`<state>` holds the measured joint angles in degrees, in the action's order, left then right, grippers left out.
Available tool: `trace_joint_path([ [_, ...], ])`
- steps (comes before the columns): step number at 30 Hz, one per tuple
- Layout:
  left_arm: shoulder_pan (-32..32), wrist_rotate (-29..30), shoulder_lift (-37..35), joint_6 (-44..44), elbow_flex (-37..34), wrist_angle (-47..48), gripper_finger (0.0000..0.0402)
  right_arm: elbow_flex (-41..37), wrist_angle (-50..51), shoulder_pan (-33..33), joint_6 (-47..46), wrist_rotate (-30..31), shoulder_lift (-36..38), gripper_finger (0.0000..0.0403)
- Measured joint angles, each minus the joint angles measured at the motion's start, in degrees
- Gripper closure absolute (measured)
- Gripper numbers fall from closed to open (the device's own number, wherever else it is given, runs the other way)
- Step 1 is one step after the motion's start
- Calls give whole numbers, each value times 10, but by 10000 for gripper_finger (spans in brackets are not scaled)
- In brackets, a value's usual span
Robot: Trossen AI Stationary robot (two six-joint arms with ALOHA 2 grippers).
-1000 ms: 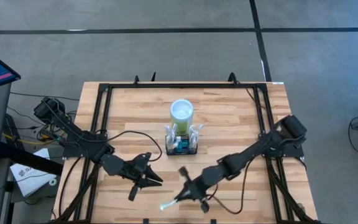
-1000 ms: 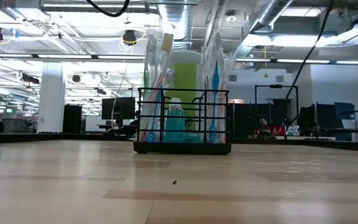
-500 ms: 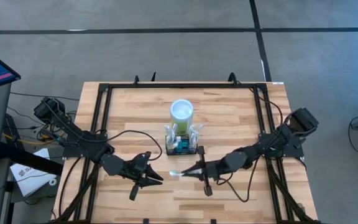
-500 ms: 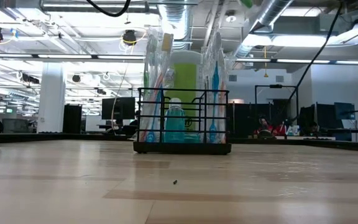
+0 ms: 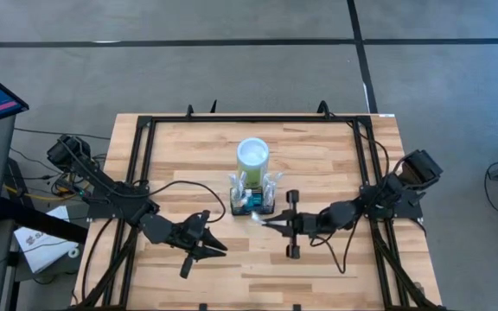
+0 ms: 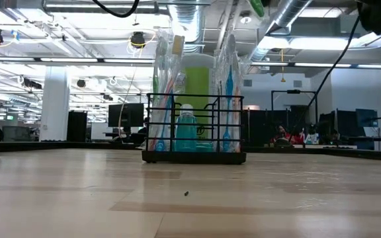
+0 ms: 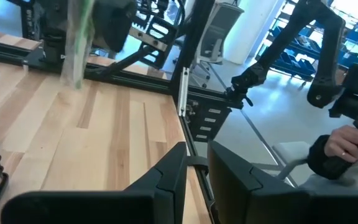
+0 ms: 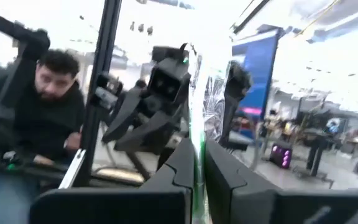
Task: Pick & Place toothbrushing station
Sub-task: Put the green toothbrush into the wire organizer
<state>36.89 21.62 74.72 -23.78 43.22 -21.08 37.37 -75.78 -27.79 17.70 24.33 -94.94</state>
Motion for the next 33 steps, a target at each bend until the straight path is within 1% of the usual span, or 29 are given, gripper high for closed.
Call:
trace_joint_path([
  [3, 0, 12, 0, 0, 0, 0, 341, -26, -66, 2, 9, 4, 0, 396],
  [9, 0, 27, 0, 0, 0, 0, 341, -66, -140, 15, 11, 10, 0, 396],
  [15, 0, 51, 0, 0, 0, 0, 341, -70, -141, 31, 13, 9, -2, 396],
  [17, 0, 57, 0, 2, 0, 0, 341, -69, -140, 38, 4, -7, -10, 396],
  [20, 0, 79, 0, 27, 0, -4, 341, -68, -141, 42, -17, -35, -9, 396],
  [23, 0, 122, 0, 65, 0, -25, 341, -57, -141, 40, -20, -36, -10, 396],
  [25, -5, 135, 0, 95, 0, -34, 341, -39, -141, 38, -8, -38, -10, 396],
  [27, -13, 135, 0, 113, 0, -44, 341, -22, -141, 41, -2, -53, -10, 396],
  [30, -27, 135, 0, 129, 0, -69, 341, 2, -139, 53, -2, -93, -10, 396],
  [33, -45, 114, 0, 147, 0, -94, 341, 17, -132, 63, -10, -98, -10, 396],
])
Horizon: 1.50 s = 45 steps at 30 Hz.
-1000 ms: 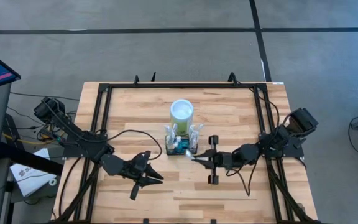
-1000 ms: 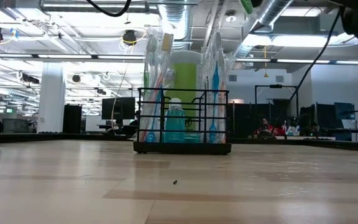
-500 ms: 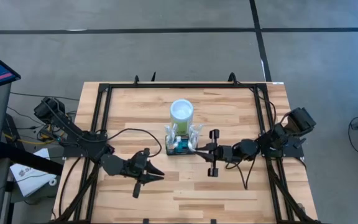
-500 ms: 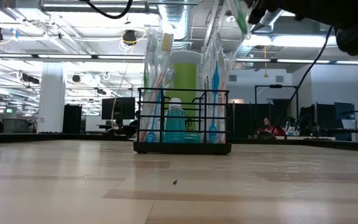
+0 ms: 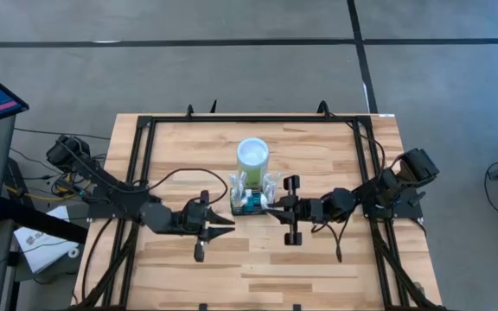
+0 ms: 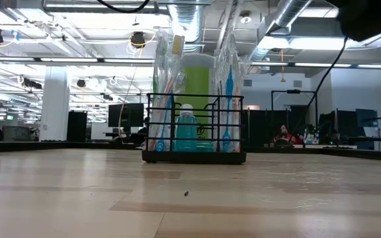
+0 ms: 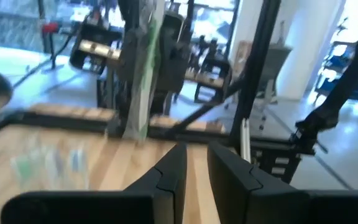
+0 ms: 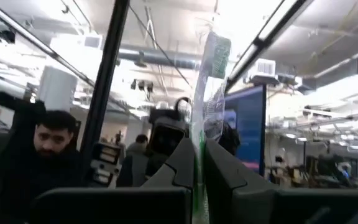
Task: Pick & Place toothbrushing station
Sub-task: Put the green toothbrush into the wire organizer
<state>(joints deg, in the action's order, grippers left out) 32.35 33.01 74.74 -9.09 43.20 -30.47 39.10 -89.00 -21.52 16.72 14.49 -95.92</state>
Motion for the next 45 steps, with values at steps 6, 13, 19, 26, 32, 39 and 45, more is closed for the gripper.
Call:
trace_joint_path([
  [6, -46, -67, 19, 60, 0, -97, 341, 22, 8, 6, -2, -27, 0, 395],
  [13, -105, -139, 79, 69, 0, -198, 341, 29, 23, 9, -2, -31, 0, 394],
  [19, -124, -179, 107, 84, 0, -286, 341, 29, 32, 14, -12, -31, 0, 395],
  [26, -136, -176, 113, 84, 1, -289, 341, 29, 32, 14, -13, -31, 0, 393],
  [32, -140, -181, 127, 84, 13, -282, 341, 29, 32, 21, -13, -31, 0, 393],
  [39, -149, -181, 167, 89, 47, -288, 341, 30, 34, 26, -24, -44, 0, 394],
  [45, -153, -184, 174, 89, 53, -290, 341, 31, 39, 25, -24, -43, 0, 393],
])
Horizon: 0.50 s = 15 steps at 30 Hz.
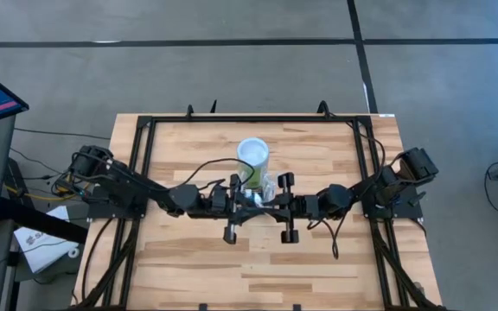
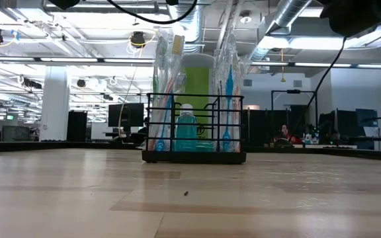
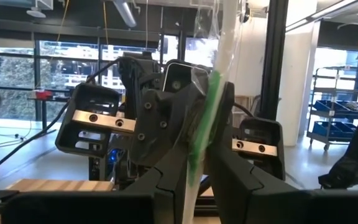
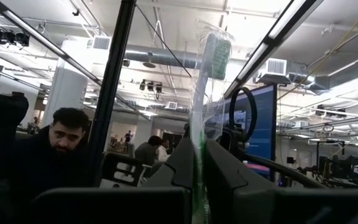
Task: Pick & Place toothbrushing station
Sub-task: Put the green toothbrush into the wire organizer
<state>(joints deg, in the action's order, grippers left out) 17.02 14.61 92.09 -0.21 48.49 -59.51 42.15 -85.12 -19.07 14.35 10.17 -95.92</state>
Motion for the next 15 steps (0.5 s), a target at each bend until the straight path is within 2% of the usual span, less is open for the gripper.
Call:
trace_joint_path([
  [7, -4, 4, 0, 0, 0, 0, 347, 0, 1, 0, -7, 0, 0, 391],
  [12, -4, 0, 0, 1, 0, 0, 385, 0, 3, 5, -9, 0, 0, 393],
  [15, -5, 0, 0, 2, 0, -1, 392, 0, 4, 5, -11, 0, 1, 391],
])
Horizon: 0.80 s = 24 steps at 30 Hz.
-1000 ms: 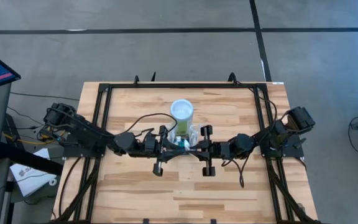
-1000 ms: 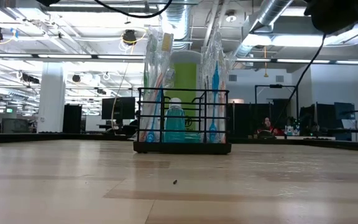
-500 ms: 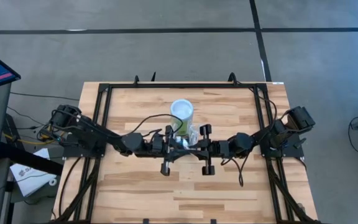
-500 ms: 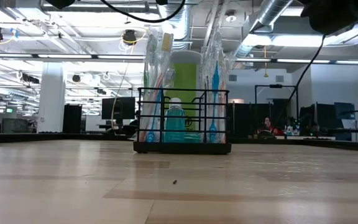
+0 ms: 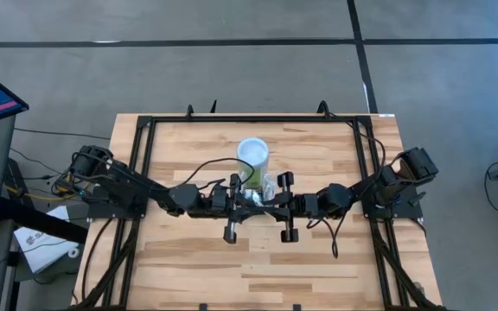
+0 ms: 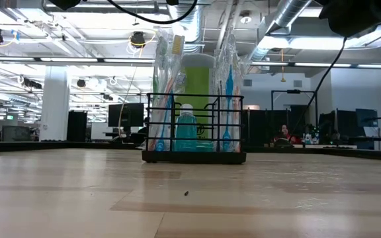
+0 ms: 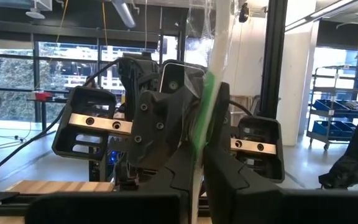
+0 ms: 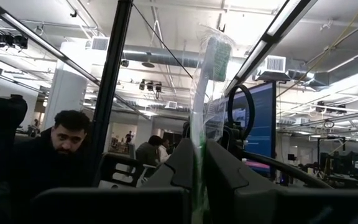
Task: Pick & Place toothbrushing station
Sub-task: Put the green toothbrush into the wire organizer
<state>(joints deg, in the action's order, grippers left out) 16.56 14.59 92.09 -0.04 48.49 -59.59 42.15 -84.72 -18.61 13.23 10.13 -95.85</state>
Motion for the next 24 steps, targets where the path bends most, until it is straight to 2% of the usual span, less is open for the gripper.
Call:
trace_joint_path([
  [8, 3, 14, 0, -2, 0, 3, 396, 1, 14, 0, 2, 3, 0, 361],
  [15, 24, 48, -12, 15, 0, 21, 397, 1, 20, -14, 37, 7, 3, 362],
  [24, 51, 112, -70, 27, -27, 59, 397, 1, 24, -16, 38, 6, 3, 364],
])
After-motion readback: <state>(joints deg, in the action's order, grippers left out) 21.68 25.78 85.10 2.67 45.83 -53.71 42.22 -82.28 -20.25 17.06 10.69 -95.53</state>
